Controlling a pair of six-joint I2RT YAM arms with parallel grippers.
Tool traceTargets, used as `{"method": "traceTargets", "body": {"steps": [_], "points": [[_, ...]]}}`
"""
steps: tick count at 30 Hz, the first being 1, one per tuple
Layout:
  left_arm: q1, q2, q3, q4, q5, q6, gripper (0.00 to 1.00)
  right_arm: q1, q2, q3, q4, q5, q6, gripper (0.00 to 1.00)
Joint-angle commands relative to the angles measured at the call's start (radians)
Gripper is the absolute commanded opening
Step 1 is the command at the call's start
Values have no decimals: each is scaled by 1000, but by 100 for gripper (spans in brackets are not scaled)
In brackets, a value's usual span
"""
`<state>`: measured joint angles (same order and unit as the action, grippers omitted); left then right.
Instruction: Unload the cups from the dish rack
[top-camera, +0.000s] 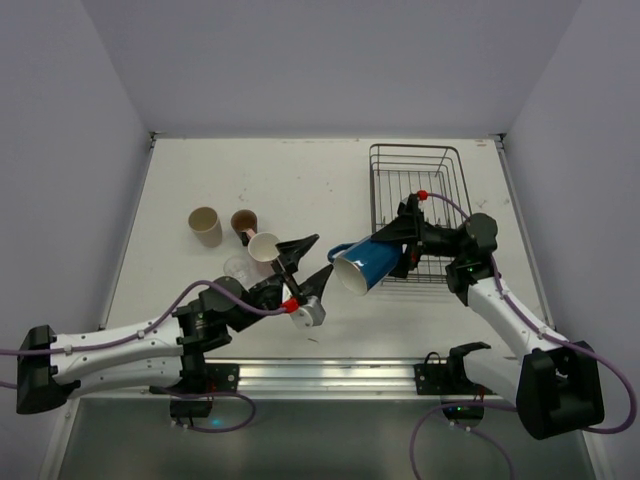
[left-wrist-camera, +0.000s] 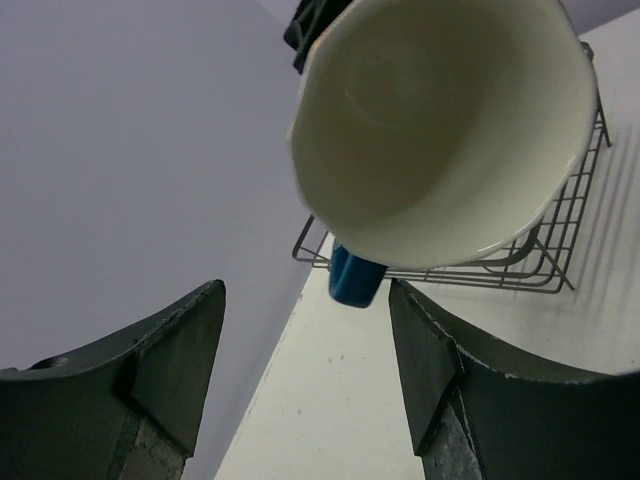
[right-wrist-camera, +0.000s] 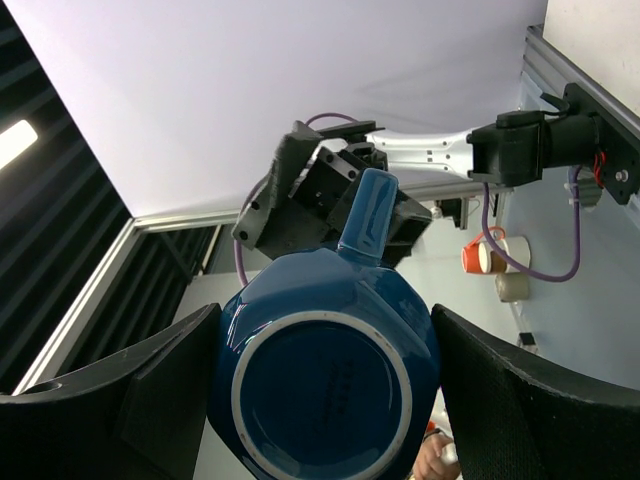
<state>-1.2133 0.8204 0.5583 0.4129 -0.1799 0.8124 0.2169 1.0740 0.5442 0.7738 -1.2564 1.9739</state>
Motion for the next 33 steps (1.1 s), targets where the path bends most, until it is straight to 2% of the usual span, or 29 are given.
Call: {"method": "traceTargets", "body": {"steps": [1,7,17,21,27,33], "points": [[-6,40,25,44,68,11,71,6,-25,60,84,9,318,0],[-6,57,42,-13,92,14,73,7,-25,62,87,9,319,0],[-6,132,74,38,111,65,73,13,-25,66,97,11,330,0],[-3,149,72,87,105,113,69,13,-29,59,97,12,330,0],[-3,171,57,124,99,148,51,13,-29,54,97,11,327,0],[4,178,46,164,102,160,48,15,-28,54,97,11,327,0]]}}
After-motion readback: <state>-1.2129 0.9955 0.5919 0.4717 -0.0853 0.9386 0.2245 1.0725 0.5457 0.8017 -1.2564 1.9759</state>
